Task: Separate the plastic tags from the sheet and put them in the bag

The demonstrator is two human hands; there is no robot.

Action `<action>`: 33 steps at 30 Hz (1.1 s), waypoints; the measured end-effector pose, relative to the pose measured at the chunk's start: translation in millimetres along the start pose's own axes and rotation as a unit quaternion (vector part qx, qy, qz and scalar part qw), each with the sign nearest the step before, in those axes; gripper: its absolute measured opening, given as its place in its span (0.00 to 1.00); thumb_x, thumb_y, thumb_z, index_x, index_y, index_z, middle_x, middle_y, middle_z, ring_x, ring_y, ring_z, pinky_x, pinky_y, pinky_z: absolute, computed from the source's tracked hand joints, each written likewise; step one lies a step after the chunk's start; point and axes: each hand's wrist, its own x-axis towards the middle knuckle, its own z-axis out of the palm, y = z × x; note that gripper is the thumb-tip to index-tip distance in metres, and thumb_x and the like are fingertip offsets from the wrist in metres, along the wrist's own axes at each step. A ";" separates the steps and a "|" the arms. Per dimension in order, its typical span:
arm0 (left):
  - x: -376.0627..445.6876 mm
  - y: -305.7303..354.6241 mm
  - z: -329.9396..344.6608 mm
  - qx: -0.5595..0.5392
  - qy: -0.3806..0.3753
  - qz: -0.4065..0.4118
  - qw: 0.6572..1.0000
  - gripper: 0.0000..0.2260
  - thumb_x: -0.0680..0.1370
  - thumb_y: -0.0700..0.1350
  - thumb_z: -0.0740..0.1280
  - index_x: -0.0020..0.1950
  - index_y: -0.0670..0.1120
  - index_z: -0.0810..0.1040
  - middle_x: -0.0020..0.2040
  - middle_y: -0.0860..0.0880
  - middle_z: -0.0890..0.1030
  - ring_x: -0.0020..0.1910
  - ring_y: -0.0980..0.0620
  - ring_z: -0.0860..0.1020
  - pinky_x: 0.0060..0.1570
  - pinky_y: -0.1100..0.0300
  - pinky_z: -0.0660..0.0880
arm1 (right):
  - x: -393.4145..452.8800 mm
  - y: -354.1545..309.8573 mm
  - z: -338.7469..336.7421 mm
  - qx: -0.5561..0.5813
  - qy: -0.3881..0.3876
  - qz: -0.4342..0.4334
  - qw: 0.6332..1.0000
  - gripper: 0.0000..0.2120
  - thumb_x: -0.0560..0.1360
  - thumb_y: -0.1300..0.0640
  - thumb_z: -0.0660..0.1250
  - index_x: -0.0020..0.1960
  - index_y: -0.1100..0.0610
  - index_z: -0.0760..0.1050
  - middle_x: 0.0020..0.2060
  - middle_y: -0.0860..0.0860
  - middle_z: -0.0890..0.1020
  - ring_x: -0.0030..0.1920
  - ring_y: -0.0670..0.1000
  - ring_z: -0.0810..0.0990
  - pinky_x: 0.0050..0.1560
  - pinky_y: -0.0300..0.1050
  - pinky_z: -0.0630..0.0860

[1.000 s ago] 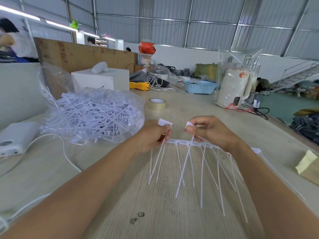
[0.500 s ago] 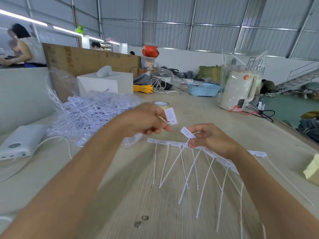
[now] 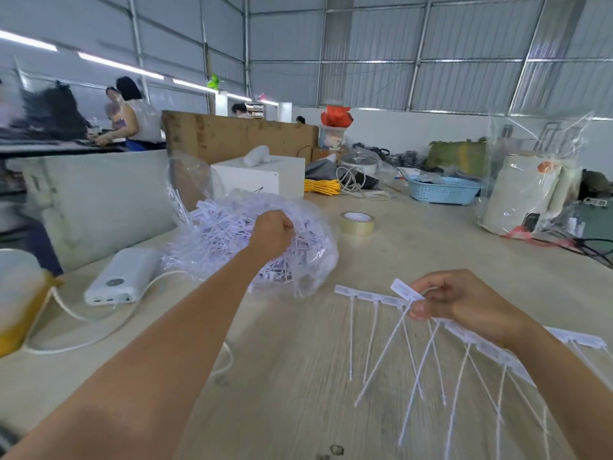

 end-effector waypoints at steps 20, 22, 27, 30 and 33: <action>-55.0 89.6 -25.9 0.366 -0.161 0.057 0.915 0.14 0.77 0.37 0.60 0.62 0.43 0.73 0.54 0.45 0.76 0.54 0.45 0.75 0.52 0.54 0.72 | 1.1 2.9 5.5 -0.055 0.009 -0.017 0.998 0.06 0.72 0.60 0.71 0.46 0.50 0.82 0.38 0.54 0.85 0.41 0.50 0.84 0.51 0.46 0.75; -76.7 116.2 -40.8 0.366 -0.116 0.101 0.918 0.09 0.77 0.37 0.60 0.55 0.45 0.75 0.41 0.48 0.72 0.41 0.49 0.72 0.38 0.60 0.70 | 1.4 2.8 5.6 -0.049 0.013 -0.032 0.998 0.07 0.72 0.61 0.71 0.47 0.50 0.82 0.39 0.53 0.85 0.41 0.51 0.84 0.52 0.47 0.76; -120.9 155.0 -44.7 0.106 0.069 0.247 0.961 0.05 0.77 0.45 0.64 0.44 0.44 0.74 0.34 0.48 0.71 0.35 0.48 0.70 0.27 0.60 0.63 | 2.8 6.2 5.4 -0.044 0.024 -0.049 0.998 0.08 0.73 0.58 0.71 0.50 0.49 0.80 0.32 0.55 0.83 0.37 0.50 0.82 0.53 0.49 0.74; -122.5 147.8 -12.2 -0.090 -0.050 0.204 0.974 0.12 0.78 0.51 0.64 0.54 0.42 0.76 0.48 0.45 0.80 0.49 0.46 0.78 0.46 0.53 0.75 | 1.3 4.9 5.9 -0.022 0.024 -0.060 0.998 0.08 0.73 0.60 0.70 0.49 0.51 0.81 0.32 0.59 0.82 0.36 0.52 0.80 0.52 0.50 0.74; -114.3 121.6 30.5 -0.114 -0.082 0.131 0.981 0.19 0.78 0.50 0.64 0.65 0.41 0.69 0.61 0.42 0.74 0.55 0.44 0.76 0.55 0.55 0.71 | 1.2 4.2 7.9 0.000 0.027 -0.050 0.998 0.06 0.73 0.64 0.70 0.48 0.55 0.81 0.34 0.61 0.80 0.36 0.51 0.79 0.50 0.48 0.75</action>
